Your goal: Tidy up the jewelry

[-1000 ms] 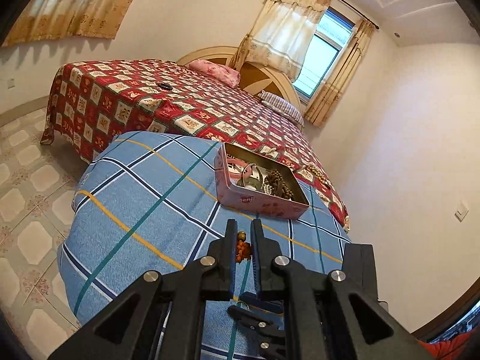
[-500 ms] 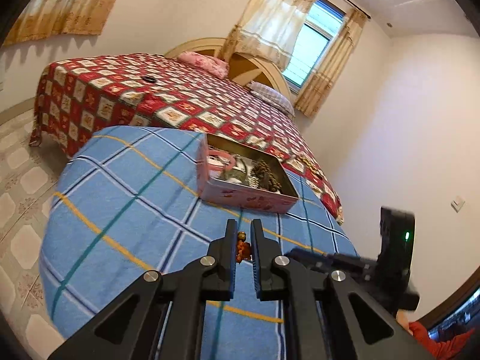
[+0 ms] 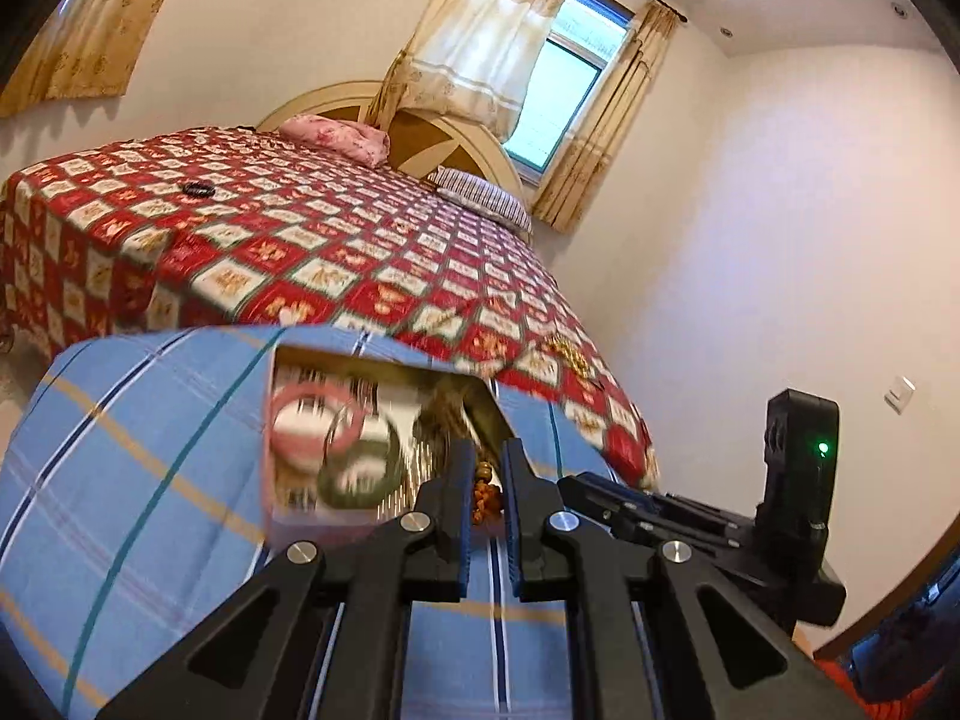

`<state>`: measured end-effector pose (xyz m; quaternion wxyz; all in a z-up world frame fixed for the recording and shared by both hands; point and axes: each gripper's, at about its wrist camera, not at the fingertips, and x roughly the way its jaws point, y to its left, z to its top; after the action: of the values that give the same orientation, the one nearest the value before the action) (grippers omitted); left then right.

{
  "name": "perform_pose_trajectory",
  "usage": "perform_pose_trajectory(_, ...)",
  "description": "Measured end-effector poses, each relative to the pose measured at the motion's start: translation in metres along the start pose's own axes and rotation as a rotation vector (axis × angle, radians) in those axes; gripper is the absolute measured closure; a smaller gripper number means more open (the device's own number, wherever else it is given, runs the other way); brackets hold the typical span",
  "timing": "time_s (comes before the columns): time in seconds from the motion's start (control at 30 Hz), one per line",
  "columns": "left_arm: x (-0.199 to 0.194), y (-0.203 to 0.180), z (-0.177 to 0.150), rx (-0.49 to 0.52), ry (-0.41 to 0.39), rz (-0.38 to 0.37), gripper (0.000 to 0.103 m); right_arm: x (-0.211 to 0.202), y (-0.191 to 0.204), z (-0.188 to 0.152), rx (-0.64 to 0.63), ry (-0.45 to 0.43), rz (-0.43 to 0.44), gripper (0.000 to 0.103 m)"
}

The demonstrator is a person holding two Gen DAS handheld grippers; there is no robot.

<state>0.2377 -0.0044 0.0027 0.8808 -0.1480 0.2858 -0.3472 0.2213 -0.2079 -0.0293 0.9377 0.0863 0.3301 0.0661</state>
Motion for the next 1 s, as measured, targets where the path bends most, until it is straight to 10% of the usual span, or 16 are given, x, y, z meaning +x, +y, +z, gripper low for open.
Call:
perform_pose_trajectory(0.47,0.101,0.074,0.035,-0.094,-0.008,0.064,0.095,0.112,-0.006,0.042,0.041,0.059,-0.017,0.079)
perform_pose_trajectory(0.73,0.119,0.076,0.025,-0.009,0.040,0.225,0.094,0.125,0.004,0.038,-0.036,0.049,-0.033,0.078)
perform_pose_trajectory(0.8,0.119,0.071,0.023,0.044,0.036,0.264,0.085,0.125,0.006,0.036,-0.051,0.038,-0.027,0.075)
perform_pose_trajectory(0.93,0.114,0.073,0.026,0.020,0.006,0.220,0.026,0.114,0.008,0.037,-0.045,-0.007,0.006,0.056)
perform_pose_trajectory(1.0,0.105,0.076,0.030,-0.022,-0.027,0.202,0.021,0.100,0.004,0.040,-0.023,-0.074,-0.006,0.045)
